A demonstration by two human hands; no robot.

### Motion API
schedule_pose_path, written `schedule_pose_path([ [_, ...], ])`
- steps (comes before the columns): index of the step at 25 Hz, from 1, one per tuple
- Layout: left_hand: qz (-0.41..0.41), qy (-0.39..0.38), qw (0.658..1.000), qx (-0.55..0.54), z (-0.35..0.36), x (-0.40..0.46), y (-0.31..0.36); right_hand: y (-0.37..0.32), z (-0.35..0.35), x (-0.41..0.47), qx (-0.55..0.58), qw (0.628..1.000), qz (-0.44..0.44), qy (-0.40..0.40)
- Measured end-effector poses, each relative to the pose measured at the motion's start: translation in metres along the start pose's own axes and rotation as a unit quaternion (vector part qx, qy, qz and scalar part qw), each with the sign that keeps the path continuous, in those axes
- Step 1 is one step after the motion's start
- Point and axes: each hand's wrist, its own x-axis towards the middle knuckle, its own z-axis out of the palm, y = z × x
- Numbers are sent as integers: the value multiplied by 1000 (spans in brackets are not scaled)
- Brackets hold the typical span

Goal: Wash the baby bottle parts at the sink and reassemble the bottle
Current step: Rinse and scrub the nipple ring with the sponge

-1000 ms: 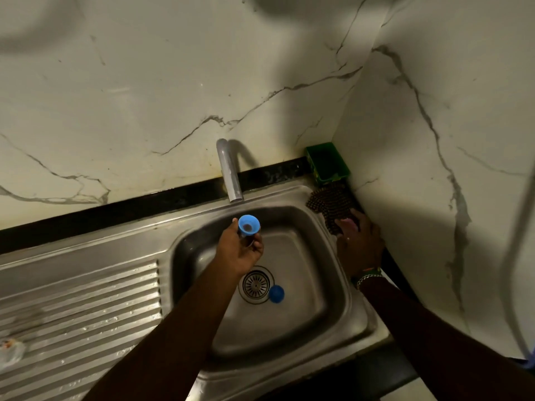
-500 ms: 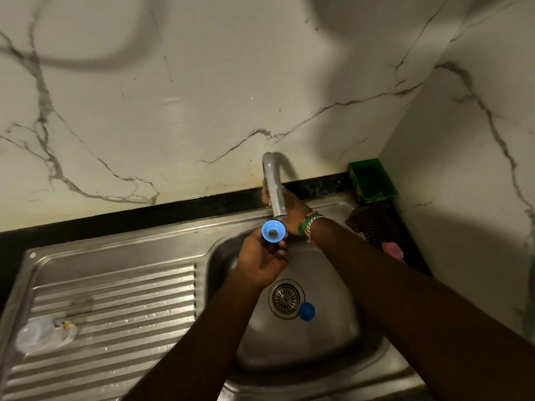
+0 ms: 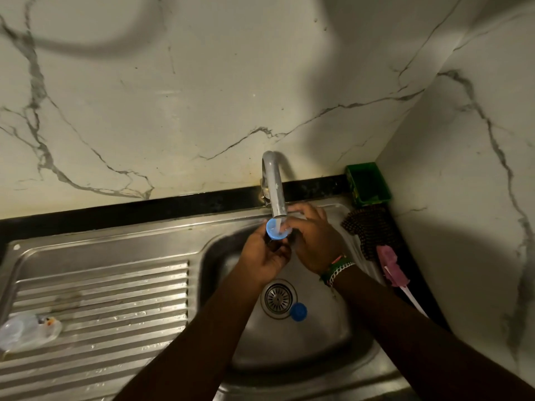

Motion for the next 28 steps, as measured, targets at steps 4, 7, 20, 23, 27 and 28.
schedule_pose_path([
  [4,17,18,1000,-5,7,-6,0,-11,7,-11,-51,998,-30,0],
  [7,15,29,999,3,8,-9,-7,-11,3,-7,-51,998,35,-11],
  [20,97,57,994,11,15,-14,-6,-24,10,-16,196,971,139,17],
  [23,130,102,985,45,17,-17,-10,-32,17,-10,294,928,228,20],
  [27,151,82,984,52,11,-22,-9,-42,32,-7,353,894,269,60],
  [28,164,85,980,70,7,-21,-12,-47,34,-3,375,872,309,63],
])
